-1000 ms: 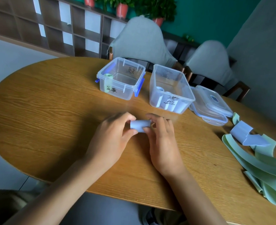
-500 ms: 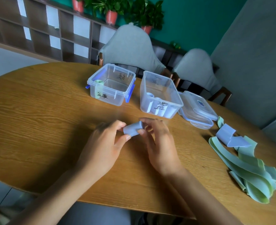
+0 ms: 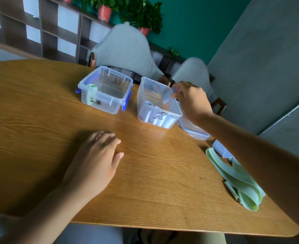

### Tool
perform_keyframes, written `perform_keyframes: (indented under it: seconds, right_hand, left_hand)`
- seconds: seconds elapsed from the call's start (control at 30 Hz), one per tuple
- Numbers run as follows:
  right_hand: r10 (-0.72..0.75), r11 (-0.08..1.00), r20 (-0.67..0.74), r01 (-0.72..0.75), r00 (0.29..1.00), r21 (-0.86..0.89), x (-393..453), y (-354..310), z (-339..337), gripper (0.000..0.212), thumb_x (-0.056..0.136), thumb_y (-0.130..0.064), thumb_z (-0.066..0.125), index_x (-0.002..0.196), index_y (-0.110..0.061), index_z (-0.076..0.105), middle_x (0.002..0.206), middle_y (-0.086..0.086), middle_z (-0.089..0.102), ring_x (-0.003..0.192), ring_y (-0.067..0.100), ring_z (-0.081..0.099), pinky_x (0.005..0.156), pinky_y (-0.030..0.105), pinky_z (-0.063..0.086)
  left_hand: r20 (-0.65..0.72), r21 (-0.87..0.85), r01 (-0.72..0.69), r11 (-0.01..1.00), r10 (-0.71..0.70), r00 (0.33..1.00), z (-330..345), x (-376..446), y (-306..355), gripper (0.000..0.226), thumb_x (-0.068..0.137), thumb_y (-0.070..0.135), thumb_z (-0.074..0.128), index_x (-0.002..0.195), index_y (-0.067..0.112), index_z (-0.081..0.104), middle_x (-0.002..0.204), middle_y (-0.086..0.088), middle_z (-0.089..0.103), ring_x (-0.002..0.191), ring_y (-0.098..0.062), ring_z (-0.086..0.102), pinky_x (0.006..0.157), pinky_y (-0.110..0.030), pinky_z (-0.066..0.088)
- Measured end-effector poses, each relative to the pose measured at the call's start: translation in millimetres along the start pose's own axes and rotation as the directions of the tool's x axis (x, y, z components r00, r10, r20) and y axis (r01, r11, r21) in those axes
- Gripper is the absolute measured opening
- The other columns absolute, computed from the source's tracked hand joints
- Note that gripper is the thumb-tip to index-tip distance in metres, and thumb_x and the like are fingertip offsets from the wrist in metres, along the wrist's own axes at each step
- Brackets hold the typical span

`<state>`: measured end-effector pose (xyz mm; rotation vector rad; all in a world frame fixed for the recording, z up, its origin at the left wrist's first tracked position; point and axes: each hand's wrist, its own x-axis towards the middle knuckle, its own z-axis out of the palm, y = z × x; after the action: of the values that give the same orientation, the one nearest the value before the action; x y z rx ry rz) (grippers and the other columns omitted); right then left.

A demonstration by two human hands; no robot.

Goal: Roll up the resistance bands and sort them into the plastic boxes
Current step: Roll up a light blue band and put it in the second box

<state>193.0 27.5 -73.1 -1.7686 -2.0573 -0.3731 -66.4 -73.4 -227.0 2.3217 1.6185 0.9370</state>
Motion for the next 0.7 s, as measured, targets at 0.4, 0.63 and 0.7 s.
perform_keyframes:
  seconds: [0.4,0.63,0.7]
  right_hand:
    - [0.040,0.966,0.347,0.053,0.937,-0.254,35,11,27,0.026,0.097,0.001,0.053,0.117,-0.013,0.063,0.105,0.009,0.065,0.087,0.025,0.062,0.062,0.028,0.045]
    - [-0.012,0.978,0.497,0.114,0.868,-0.176,44,8,42,0.031,0.095,-0.005,0.063,0.124,-0.016,0.063,0.113,0.003,0.067,0.095,0.018,0.063,0.063,0.016,0.042]
    - [-0.013,0.980,0.511,0.113,0.859,-0.164,49,9,41,0.030,0.092,-0.005,0.067,0.120,-0.017,0.065,0.110,0.002,0.069,0.094,0.016,0.064,0.067,0.018,0.044]
  left_hand:
    - [-0.002,0.053,-0.020,0.998,0.020,1.000,3,2,0,0.033,0.088,0.033,0.068,0.117,0.017,0.069,0.126,-0.003,0.065,0.124,-0.028,0.054,0.099,-0.046,0.051]
    - [0.005,0.054,-0.013,0.998,0.013,1.000,2,1,0,0.032,0.090,0.035,0.065,0.118,0.020,0.068,0.127,0.000,0.064,0.124,-0.025,0.053,0.098,-0.044,0.050]
    - [0.003,0.060,-0.011,0.998,0.011,1.000,2,1,0,0.031,0.090,0.035,0.064,0.117,0.021,0.068,0.127,0.000,0.064,0.124,-0.025,0.053,0.098,-0.044,0.050]
